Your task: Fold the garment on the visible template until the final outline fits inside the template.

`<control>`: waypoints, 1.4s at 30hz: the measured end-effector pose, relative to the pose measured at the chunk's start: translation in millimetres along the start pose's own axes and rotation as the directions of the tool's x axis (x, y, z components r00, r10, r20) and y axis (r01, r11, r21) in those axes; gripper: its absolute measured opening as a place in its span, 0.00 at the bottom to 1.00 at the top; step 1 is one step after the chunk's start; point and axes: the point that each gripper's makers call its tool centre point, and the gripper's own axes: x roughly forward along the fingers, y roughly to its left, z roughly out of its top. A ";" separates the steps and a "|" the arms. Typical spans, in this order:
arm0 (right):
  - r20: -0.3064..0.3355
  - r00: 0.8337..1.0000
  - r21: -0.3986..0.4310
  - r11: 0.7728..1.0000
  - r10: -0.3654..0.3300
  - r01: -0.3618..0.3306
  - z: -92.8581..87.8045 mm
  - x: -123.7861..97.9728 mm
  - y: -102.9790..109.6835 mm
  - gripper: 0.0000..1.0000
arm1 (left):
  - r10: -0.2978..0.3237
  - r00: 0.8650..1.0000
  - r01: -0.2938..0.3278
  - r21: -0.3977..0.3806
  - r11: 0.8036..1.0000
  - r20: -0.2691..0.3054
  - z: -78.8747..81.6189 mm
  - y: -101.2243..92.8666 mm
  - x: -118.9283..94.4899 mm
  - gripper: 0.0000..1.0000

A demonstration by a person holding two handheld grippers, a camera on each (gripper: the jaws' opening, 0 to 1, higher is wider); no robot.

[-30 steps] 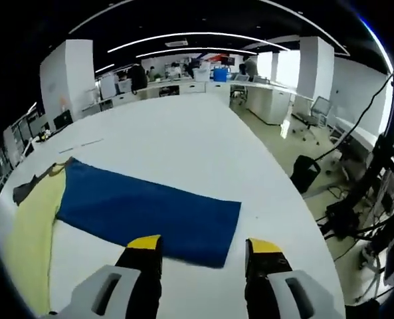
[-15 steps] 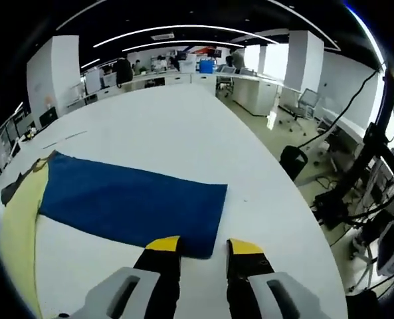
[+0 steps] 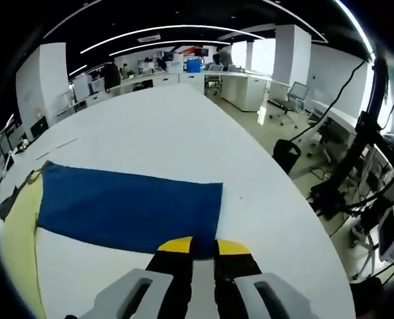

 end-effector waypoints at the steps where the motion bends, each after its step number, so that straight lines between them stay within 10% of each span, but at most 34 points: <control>1: -0.002 1.000 0.002 1.000 0.004 -0.004 0.1 0.1 0.7 0.04 | 0.003 1.000 -0.003 0.010 1.000 0.000 0.1 0.3 0.1 0.90; 22: 0.038 0.999 -0.033 0.999 0.035 -0.033 15.6 -7.8 10.1 0.00 | 0.012 1.000 -0.012 -0.014 1.000 0.013 -0.2 1.4 0.5 0.99; 42: 0.123 0.972 -0.151 0.972 0.201 -0.182 60.2 -24.2 73.6 0.00 | -0.026 1.000 0.027 -0.032 0.999 0.011 4.6 -11.4 0.6 0.95</control>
